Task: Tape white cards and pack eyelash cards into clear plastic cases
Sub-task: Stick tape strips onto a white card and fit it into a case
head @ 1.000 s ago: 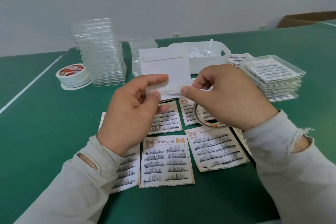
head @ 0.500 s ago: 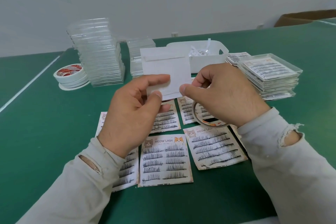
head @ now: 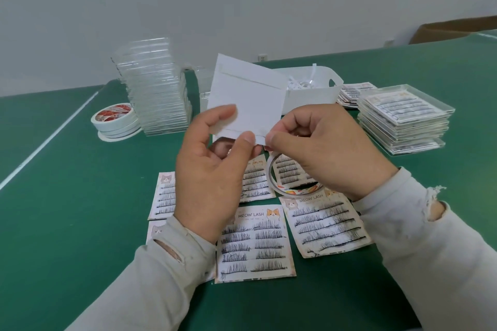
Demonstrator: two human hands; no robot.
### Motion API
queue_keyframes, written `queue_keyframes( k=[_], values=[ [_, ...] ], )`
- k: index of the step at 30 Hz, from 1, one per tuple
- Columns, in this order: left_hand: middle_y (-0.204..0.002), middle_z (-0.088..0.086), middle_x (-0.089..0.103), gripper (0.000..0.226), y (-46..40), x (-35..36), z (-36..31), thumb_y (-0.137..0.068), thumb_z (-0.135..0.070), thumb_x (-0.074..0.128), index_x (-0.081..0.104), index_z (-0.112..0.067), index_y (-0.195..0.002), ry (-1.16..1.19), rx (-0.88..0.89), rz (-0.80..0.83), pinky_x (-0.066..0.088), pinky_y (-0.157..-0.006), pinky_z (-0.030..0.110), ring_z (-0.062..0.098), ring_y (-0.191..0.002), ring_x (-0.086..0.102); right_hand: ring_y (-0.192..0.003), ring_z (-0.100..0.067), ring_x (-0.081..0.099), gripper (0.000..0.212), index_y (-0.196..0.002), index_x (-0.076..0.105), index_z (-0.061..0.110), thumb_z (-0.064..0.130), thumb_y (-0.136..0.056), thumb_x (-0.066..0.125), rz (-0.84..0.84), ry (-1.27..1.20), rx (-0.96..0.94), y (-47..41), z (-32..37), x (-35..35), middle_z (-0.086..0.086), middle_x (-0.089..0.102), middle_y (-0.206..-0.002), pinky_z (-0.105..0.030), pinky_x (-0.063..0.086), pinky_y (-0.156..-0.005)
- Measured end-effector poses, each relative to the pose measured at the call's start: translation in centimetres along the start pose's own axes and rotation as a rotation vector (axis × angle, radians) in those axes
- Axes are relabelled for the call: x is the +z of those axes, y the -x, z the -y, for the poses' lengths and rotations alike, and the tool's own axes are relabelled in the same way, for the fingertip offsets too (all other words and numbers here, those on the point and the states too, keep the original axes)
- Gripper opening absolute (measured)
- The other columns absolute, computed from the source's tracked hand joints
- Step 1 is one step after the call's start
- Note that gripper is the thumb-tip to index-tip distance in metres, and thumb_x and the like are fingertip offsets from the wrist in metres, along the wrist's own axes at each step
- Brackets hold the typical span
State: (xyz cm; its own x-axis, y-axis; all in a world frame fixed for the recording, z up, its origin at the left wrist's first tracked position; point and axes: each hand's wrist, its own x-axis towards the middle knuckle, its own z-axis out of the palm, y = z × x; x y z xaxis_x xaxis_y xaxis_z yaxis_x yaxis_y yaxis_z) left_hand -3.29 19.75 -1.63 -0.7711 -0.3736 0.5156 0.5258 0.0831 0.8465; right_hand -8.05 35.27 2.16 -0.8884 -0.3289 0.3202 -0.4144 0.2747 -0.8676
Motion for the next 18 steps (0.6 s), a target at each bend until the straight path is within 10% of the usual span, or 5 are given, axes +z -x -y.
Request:
queue_keyframes(
  k=[6, 9, 18],
  values=[
    [-0.098, -0.009, 0.077, 0.025, -0.19, 0.10, 0.29, -0.085, -0.018, 0.074, 0.075, -0.040, -0.097, -0.138, -0.039, 0.031, 0.062, -0.074, 0.036, 0.030, -0.076, 0.072, -0.055, -0.018, 0.065, 0.011, -0.075, 0.076, 0.018, 0.024, -0.084, 0.076, 0.053, 0.094, -0.037, 0.31, 0.31, 0.02, 0.009, 0.073, -0.069, -0.028, 0.055, -0.056],
    [-0.095, -0.014, 0.075, 0.026, -0.29, -0.12, 0.18, -0.084, -0.014, 0.077, 0.074, -0.036, -0.097, -0.152, -0.018, 0.014, 0.050, -0.060, 0.017, 0.007, -0.061, 0.060, -0.038, -0.001, 0.049, 0.014, -0.075, 0.075, 0.018, 0.028, -0.085, 0.076, 0.063, 0.103, -0.035, 0.54, 0.46, 0.03, 0.016, 0.063, -0.051, -0.012, 0.038, -0.043],
    [-0.085, -0.018, 0.070, 0.033, -0.13, 0.15, -0.23, -0.083, -0.003, 0.079, 0.068, -0.033, -0.092, -0.162, 0.023, -0.002, 0.042, -0.050, 0.014, 0.005, -0.053, 0.046, -0.049, -0.014, 0.062, 0.014, -0.076, 0.078, 0.020, 0.031, -0.086, 0.078, 0.052, 0.064, 0.006, 0.65, 0.95, 0.03, 0.007, 0.074, -0.069, -0.024, 0.051, -0.048]
  ],
)
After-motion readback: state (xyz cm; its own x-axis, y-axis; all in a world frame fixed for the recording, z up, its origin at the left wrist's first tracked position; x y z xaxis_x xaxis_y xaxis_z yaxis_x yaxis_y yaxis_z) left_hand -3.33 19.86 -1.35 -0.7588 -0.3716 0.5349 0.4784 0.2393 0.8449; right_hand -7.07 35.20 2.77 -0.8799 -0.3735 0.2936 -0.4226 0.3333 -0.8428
